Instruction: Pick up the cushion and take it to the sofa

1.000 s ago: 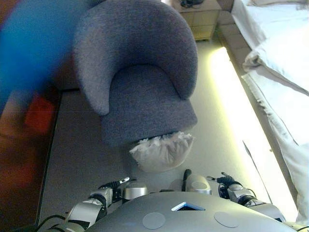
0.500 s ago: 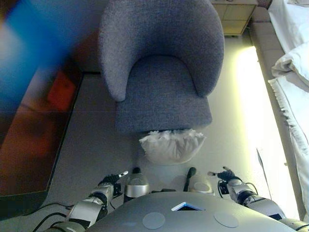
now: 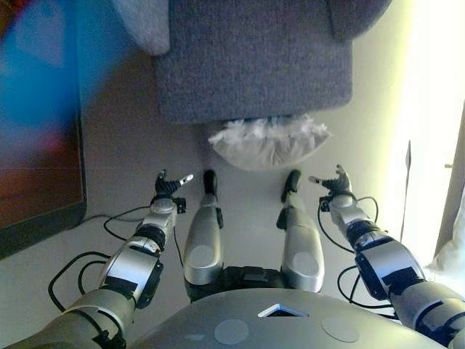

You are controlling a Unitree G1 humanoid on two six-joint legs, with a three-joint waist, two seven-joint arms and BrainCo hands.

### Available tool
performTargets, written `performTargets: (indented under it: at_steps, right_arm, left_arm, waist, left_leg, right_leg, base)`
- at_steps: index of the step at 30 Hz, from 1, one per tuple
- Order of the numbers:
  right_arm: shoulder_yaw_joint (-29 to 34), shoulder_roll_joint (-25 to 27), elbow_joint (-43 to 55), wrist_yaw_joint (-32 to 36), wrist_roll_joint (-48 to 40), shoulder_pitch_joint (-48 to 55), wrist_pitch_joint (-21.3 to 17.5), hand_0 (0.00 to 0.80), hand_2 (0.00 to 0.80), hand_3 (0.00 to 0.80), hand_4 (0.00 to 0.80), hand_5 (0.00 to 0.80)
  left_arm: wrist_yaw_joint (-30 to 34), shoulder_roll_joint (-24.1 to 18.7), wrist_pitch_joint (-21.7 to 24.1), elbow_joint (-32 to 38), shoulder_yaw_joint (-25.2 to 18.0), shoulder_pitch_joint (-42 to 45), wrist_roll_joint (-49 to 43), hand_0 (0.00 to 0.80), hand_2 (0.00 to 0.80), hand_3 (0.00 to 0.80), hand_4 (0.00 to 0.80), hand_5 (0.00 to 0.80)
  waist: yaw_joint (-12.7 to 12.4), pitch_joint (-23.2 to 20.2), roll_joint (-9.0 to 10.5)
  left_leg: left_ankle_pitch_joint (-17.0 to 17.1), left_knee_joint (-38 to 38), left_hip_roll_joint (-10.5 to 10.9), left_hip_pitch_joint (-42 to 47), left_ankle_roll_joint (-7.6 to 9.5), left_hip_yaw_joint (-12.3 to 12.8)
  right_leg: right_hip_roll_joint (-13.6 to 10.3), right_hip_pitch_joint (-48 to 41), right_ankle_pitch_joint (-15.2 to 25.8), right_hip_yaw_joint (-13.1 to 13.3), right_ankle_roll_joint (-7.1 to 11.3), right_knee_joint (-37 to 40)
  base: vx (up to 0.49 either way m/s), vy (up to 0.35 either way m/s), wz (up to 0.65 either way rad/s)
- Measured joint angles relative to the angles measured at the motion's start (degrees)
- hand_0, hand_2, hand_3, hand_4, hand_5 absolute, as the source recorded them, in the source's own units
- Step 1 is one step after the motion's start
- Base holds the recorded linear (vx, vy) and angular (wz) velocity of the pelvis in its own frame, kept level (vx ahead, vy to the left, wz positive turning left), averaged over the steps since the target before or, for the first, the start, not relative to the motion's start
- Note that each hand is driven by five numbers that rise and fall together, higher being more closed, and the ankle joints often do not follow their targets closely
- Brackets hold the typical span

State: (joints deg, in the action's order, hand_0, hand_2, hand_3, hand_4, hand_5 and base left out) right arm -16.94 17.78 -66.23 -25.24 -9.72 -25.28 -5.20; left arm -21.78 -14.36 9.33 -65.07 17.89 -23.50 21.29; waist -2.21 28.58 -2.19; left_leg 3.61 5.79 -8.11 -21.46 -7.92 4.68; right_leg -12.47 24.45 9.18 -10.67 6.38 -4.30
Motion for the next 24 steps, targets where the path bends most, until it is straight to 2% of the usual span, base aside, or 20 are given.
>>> performTargets:
  at_steps: [2, 3, 9, 11, 17, 21, 24]
  right_arm:
    - [0.0, 0.2, 2.6, -2.5, 0.8, 1.2, -0.7, 0.0, 0.0, 0.0, 0.0, 0.0]
    - [0.0, 0.4, 5.1, -4.0, 1.4, 2.4, -0.7, 0.0, 0.0, 0.0, 0.0, 0.0]
    - [-0.1, 2.9, 16.3, -10.5, 4.1, 2.5, -0.5, 0.0, 0.0, 0.0, 0.0, 0.0]
    - [-0.3, 3.0, 16.6, -12.4, 4.0, 0.0, -0.6, 0.0, 0.0, 0.0, 0.0, 0.0]
    - [-0.7, 4.2, 17.1, -19.8, 4.0, -5.9, -1.2, 0.0, 0.0, 0.0, 0.0, 0.0]
    - [-0.6, 5.7, 21.7, -25.4, 4.0, -8.9, -1.8, 0.0, 0.0, 0.0, 0.0, 0.0]
    - [-0.3, 6.5, 23.7, -27.5, 3.9, -10.0, -3.3, 0.0, 0.0, 0.0, 0.0, 0.0]
  left_arm:
    - [-1.7, 0.0, 0.2, 1.5, 0.3, 0.0, 0.1, 0.0, 0.0, 0.0, 0.0, 0.0]
    - [-2.7, -0.2, 0.4, 2.4, 1.1, 0.6, 0.3, 0.0, 0.0, 0.0, 0.0, 0.0]
    - [-6.8, -0.9, 2.6, 11.9, 2.8, 0.6, 0.9, 0.0, 0.0, 0.0, 0.0, 0.0]
    - [-7.4, -1.2, 3.5, 12.2, 3.5, -0.7, 0.9, 0.0, 0.0, 0.0, 0.0, 0.0]
    - [-9.8, -1.4, 8.5, 12.3, 5.5, -5.9, 1.0, 0.0, 0.0, 0.0, 0.0, 0.0]
    - [-12.4, -2.2, 12.4, 14.3, 5.5, -6.9, 2.3, 0.0, 0.0, 0.0, 0.0, 0.0]
    - [-14.3, -2.4, 14.7, 15.2, 5.4, -7.9, 3.2, 0.0, 0.0, 0.0, 0.0, 0.0]
  waist:
    - [0.4, 1.2, 0.13]
    - [1.5, 1.2, 0.14]
    - [2.2, 1.3, 0.18]
    - [3.0, 1.3, 0.17]
    - [3.2, 1.3, 0.23]
    - [4.5, 1.4, 0.39]
    - [4.5, 1.6, 0.85]
  left_leg:
    - [0.4, -0.2, 0.3, -2.9, 0.15, 0.1]
    - [0.5, -0.2, 0.6, -4.1, 0.2, 0.1]
    - [0.7, 1.0, 1.3, -12.9, 0.47, 0.9]
    - [0.7, 1.9, 1.3, -16.3, 0.45, 0.8]
    - [0.4, 5.9, 0.5, -26.5, 0.18, -0.5]
    - [0.0, 9.2, -0.3, -32.9, -0.02, -1.8]
    - [-0.5, 11.4, -1.0, -35.3, -0.68, -2.3]
  right_leg:
    - [-0.4, 3.5, 0.1, 0.6, 0.04, -0.6]
    - [-0.6, 5.0, 0.1, 0.7, 0.09, -0.9]
    - [-0.8, 16.3, 0.0, 3.3, -0.01, -4.3]
    - [-0.8, 20.0, -0.1, 3.9, -0.15, -5.6]
    - [0.1, 30.8, -1.0, 5.6, -1.13, -10.5]
    - [0.7, 36.8, -1.8, 5.8, -1.95, -13.8]
    - [1.4, 39.2, -2.3, 6.1, -2.53, -15.7]
  base:
    - [-0.042, 0.03, -0.04]
    - [-0.037, 0.054, 0.01]
    - [-0.007, -0.018, -0.11]
    - [-0.014, -0.086, -0.02]
    - [-0.012, -0.093, 0.01]
    - [0.012, -0.12, 0.03]
    - [0.021, -0.126, -0.04]
